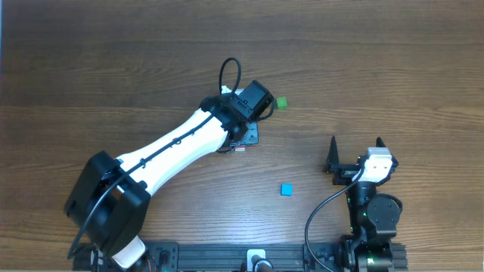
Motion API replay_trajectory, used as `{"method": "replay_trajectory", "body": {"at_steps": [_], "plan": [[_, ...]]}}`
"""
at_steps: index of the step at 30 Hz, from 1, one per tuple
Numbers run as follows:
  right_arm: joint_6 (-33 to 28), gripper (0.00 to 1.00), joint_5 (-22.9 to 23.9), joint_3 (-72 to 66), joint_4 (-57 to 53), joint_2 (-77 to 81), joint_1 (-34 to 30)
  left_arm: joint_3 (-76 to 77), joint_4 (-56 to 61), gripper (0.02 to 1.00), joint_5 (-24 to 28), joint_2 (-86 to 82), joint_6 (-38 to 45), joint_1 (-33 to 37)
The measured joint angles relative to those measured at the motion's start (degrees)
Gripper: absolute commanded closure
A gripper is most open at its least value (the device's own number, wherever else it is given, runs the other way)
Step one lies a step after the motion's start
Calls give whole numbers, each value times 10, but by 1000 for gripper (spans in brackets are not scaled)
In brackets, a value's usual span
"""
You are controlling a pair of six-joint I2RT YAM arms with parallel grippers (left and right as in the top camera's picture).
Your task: Stack Cubes
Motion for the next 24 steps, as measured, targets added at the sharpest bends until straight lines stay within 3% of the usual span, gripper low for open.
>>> {"method": "replay_trajectory", "body": {"at_steps": [24], "plan": [[0,9,0,0,0,0,0,0,0,930,-4,3,0,-7]]}}
